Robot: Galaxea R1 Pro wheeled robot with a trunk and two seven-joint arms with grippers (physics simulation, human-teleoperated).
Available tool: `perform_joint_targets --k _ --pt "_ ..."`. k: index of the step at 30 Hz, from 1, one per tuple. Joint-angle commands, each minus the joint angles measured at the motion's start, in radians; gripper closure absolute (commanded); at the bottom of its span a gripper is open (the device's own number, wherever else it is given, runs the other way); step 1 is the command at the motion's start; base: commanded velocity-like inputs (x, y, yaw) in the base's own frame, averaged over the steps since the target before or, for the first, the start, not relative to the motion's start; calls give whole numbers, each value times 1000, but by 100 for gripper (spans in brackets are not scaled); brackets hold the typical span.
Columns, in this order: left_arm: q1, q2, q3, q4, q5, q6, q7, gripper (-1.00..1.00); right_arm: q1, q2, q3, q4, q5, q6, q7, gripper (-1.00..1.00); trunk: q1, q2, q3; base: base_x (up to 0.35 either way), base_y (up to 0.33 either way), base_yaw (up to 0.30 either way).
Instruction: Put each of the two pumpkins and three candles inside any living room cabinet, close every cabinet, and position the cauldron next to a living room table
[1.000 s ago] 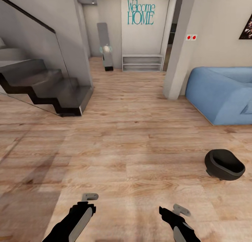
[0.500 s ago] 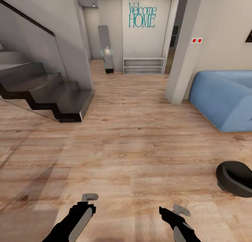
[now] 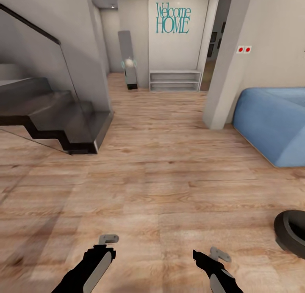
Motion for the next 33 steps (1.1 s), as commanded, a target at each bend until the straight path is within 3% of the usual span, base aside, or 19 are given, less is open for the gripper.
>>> perform_joint_targets --k 1,33 --pt "-1 1 -5 -1 7 1 10 -100 0 -1 3 -2 -7 4 -8 -100 0 0 -1 332 1 -91" --pt "-1 -11 -4 19 -23 1 9 -100 -1 -1 -2 -1 -7 4 -8 -100 0 0 -1 322 43 -266"
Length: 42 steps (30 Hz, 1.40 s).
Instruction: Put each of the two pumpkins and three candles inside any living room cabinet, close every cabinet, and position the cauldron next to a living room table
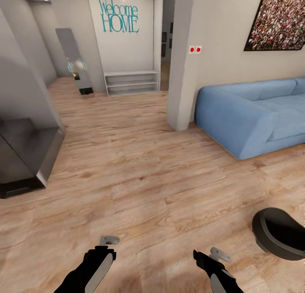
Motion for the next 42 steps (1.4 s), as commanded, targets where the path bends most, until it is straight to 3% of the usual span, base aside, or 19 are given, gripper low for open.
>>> perform_joint_targets --k 1,17,23,42 --pt "-1 2 -5 -1 9 2 10 -100 0 0 4 -2 -7 4 -8 -100 0 0 -1 247 0 -277" --pt "-1 1 -5 0 6 2 10 -100 0 0 2 1 -6 4 -8 -100 0 0 -1 173 0 -277" --pt "-1 1 -5 0 6 2 10 -100 0 0 3 49 -7 2 -8 -100 0 0 -1 99 0 -277" --pt "-1 1 -5 0 5 2 10 -100 0 -1 2 60 -7 2 -8 -100 0 0 -1 13 102 -277"
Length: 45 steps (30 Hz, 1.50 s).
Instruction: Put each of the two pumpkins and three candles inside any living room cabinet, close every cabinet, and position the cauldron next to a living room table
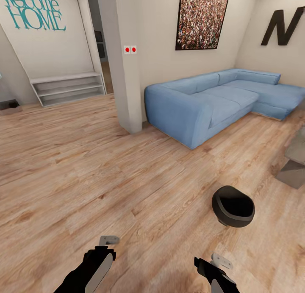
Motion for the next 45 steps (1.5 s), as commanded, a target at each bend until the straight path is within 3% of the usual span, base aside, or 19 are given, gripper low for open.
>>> perform_joint_targets --k 1,11,45 --pt "-1 2 -5 -2 11 1 10 -100 0 -1 4 -2 -7 4 -8 -100 0 0 -1 53 45 -277" --pt "-1 2 -5 -2 10 -10 10 -100 0 -1 4 -2 -7 4 -8 -100 0 0 -1 76 21 -277" --pt "-1 2 -5 -2 10 -15 10 -100 -1 0 4 -2 -7 4 -8 -100 0 0 -1 117 153 -277"
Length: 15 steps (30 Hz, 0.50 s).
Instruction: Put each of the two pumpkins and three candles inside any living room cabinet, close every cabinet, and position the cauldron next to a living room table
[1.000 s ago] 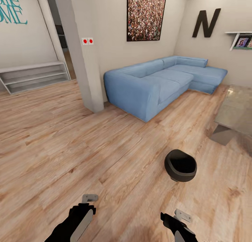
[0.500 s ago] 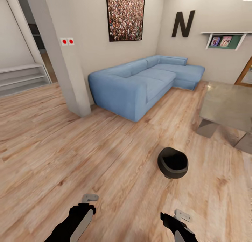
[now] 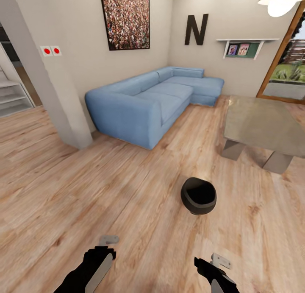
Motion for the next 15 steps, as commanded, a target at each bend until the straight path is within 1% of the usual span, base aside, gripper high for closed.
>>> perform_joint_targets --k 1,7,15 --pt "-1 2 -5 -2 11 1 10 -100 0 -1 4 -2 -7 4 -9 -100 0 0 -1 134 95 -277" --pt "-1 2 -5 -2 11 1 10 -100 0 -1 4 -1 -7 4 -9 -100 0 0 -1 132 87 -277" --pt "-1 2 -5 -2 11 1 10 -100 0 -1 4 0 -7 4 -9 -100 0 0 -1 99 12 -277"
